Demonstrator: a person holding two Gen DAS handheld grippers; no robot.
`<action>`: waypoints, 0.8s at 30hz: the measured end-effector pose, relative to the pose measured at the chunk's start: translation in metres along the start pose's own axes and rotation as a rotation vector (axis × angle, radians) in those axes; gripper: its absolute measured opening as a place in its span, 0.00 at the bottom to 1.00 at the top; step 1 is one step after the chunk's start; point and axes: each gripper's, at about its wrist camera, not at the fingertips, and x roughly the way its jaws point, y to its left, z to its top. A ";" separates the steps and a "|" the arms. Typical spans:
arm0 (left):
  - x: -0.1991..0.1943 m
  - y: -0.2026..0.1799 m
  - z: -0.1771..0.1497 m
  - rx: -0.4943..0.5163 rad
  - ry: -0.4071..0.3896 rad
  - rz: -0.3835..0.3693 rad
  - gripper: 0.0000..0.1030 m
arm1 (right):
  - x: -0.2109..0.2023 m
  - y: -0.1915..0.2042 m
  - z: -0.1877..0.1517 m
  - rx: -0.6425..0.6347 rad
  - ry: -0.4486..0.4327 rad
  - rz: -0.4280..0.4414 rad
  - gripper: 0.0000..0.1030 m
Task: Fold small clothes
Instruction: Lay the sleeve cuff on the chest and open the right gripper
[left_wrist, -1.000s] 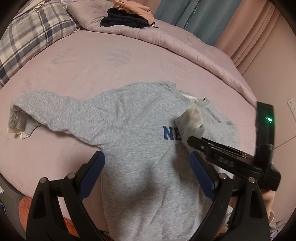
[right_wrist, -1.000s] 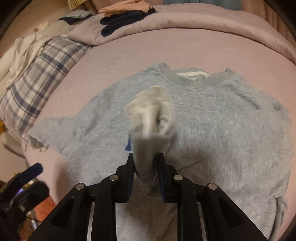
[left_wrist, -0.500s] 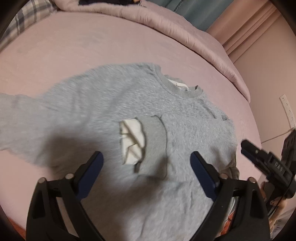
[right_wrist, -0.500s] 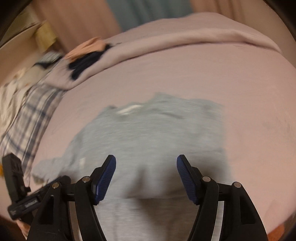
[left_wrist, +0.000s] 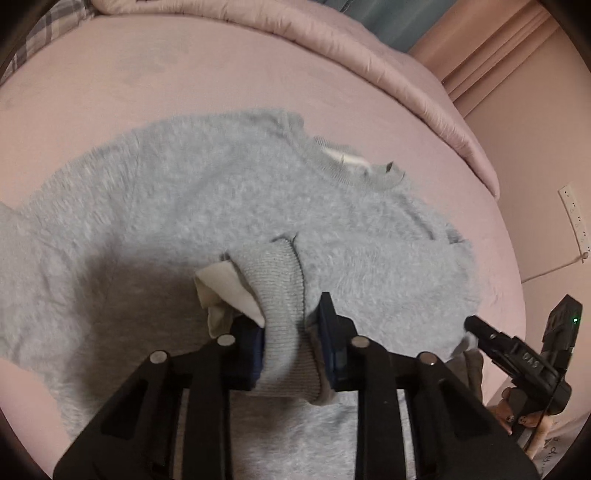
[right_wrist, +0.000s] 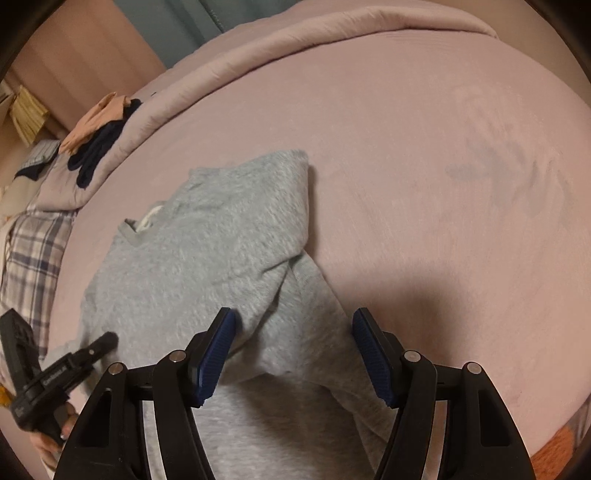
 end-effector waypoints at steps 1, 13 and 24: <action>-0.006 -0.002 0.002 0.007 -0.024 0.009 0.23 | -0.003 -0.002 0.000 0.000 0.000 0.006 0.63; 0.010 0.004 0.013 0.075 -0.032 0.122 0.24 | 0.001 -0.007 -0.002 -0.039 -0.008 -0.053 0.30; 0.028 0.004 0.007 0.102 -0.027 0.163 0.30 | 0.005 -0.007 -0.005 -0.063 -0.018 -0.106 0.30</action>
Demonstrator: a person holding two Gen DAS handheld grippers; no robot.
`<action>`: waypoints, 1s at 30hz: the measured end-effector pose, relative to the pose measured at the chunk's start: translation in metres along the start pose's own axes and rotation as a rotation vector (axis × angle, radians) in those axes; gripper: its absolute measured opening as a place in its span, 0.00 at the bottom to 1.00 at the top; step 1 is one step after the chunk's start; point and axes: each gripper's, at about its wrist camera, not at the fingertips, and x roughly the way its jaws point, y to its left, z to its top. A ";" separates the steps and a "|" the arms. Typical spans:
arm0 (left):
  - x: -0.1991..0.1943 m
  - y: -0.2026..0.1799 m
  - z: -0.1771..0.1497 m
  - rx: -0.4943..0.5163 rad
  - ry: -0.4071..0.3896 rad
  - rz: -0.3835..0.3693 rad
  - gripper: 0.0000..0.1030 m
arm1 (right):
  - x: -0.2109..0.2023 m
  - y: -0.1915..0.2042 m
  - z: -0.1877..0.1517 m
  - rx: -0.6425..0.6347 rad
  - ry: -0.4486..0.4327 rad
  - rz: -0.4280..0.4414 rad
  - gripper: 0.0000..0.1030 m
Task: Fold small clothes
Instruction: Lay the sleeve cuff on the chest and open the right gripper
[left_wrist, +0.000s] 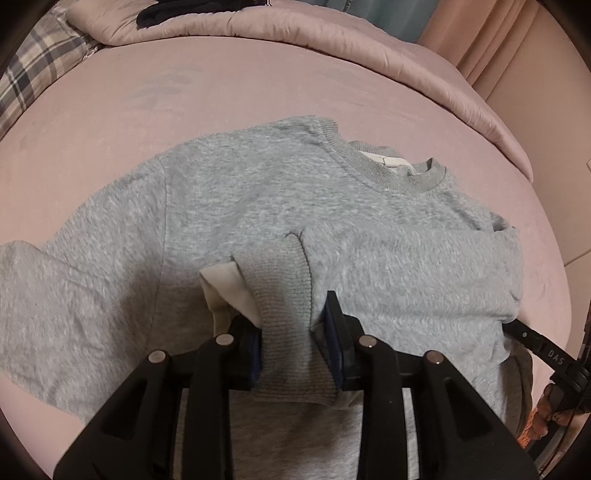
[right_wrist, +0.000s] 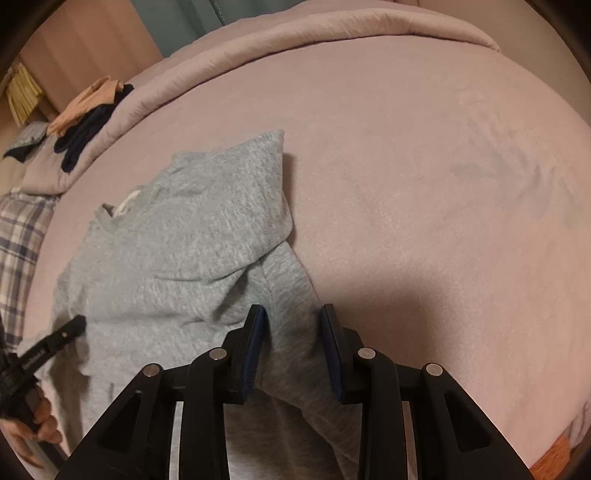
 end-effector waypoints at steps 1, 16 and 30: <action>0.000 0.001 0.000 -0.001 -0.001 -0.005 0.30 | 0.000 0.000 0.000 -0.001 -0.003 0.000 0.30; -0.011 0.010 -0.006 -0.051 0.028 -0.015 0.32 | -0.001 -0.003 -0.001 0.007 -0.012 0.008 0.30; -0.047 0.025 -0.040 -0.115 0.067 -0.008 0.62 | -0.001 0.000 0.000 0.019 -0.008 -0.019 0.30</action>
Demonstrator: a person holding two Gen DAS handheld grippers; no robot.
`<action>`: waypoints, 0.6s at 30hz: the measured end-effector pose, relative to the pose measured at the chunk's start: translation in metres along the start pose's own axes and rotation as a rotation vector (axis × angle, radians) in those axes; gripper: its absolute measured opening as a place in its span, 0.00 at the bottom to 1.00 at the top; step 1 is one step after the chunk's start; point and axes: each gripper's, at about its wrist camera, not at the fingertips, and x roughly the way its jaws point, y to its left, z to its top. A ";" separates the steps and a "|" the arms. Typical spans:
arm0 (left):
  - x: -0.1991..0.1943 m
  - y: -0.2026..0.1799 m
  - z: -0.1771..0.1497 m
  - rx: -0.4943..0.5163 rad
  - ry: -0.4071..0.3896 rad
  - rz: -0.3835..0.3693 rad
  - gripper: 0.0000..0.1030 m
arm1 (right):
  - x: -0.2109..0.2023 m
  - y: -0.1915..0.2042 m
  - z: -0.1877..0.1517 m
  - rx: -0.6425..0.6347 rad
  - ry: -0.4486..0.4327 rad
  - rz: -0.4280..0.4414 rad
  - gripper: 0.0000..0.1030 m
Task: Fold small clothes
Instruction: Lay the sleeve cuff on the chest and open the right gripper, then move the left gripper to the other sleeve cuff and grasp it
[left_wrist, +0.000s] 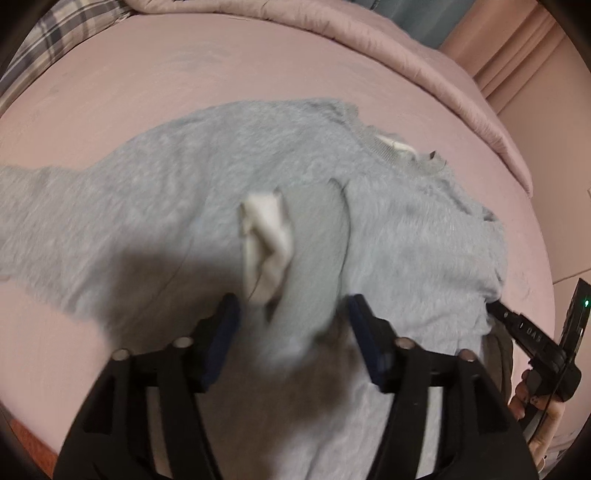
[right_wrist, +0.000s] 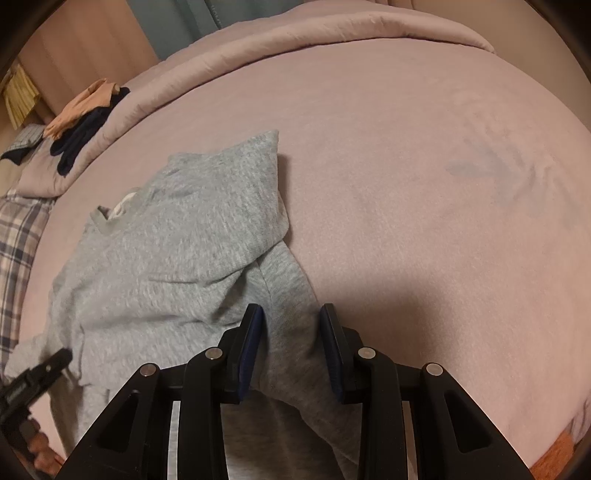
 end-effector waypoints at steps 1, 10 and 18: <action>-0.006 0.003 -0.002 -0.002 -0.003 -0.003 0.62 | 0.000 0.001 0.000 0.003 0.001 -0.001 0.30; -0.073 0.034 -0.001 -0.084 -0.160 -0.005 0.84 | -0.018 -0.005 0.003 0.056 0.004 0.031 0.32; -0.111 0.043 0.002 -0.123 -0.251 0.039 0.93 | -0.068 0.017 0.006 -0.012 -0.124 0.100 0.57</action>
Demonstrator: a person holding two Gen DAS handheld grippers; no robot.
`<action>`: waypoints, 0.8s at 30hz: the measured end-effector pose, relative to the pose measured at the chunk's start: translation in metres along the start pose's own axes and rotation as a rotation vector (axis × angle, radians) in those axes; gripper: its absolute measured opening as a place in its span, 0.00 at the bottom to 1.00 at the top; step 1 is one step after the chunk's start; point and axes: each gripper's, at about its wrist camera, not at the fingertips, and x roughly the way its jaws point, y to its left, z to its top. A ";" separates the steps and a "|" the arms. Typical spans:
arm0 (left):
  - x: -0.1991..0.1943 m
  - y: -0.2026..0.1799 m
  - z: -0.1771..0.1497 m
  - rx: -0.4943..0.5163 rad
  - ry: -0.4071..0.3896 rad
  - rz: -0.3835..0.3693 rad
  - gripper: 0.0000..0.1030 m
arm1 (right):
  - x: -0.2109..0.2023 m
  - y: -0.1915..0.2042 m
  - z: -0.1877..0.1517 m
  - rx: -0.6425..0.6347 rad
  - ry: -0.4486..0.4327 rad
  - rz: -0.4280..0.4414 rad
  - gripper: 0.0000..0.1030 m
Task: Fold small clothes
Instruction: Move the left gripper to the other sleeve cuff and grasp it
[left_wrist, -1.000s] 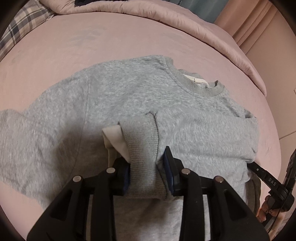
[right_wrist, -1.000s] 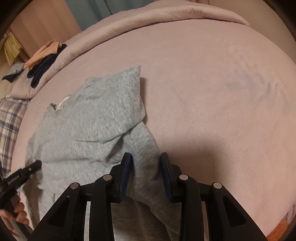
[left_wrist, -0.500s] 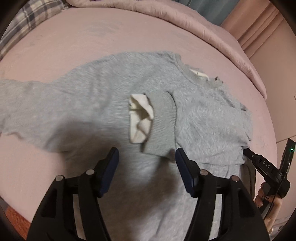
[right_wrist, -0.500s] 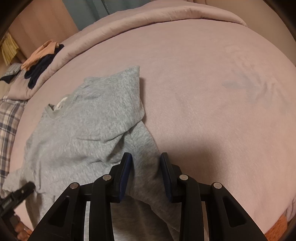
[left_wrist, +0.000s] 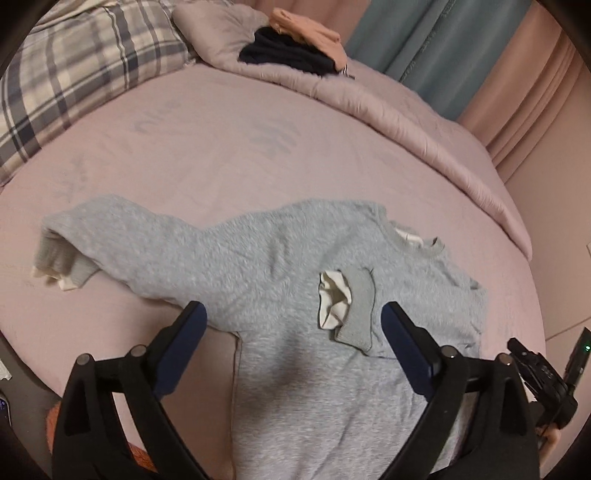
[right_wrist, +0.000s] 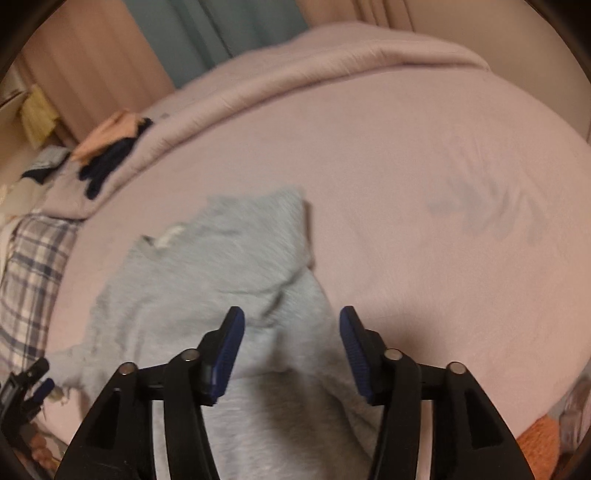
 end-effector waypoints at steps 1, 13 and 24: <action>-0.004 0.001 0.001 -0.003 -0.007 -0.004 0.94 | -0.007 0.005 0.001 -0.014 -0.019 0.014 0.63; -0.029 0.016 0.007 -0.070 -0.092 -0.076 0.98 | -0.044 0.035 0.004 -0.125 -0.153 0.132 0.88; -0.027 0.068 0.013 -0.221 -0.127 0.019 0.98 | -0.052 0.042 -0.004 -0.156 -0.144 0.111 0.88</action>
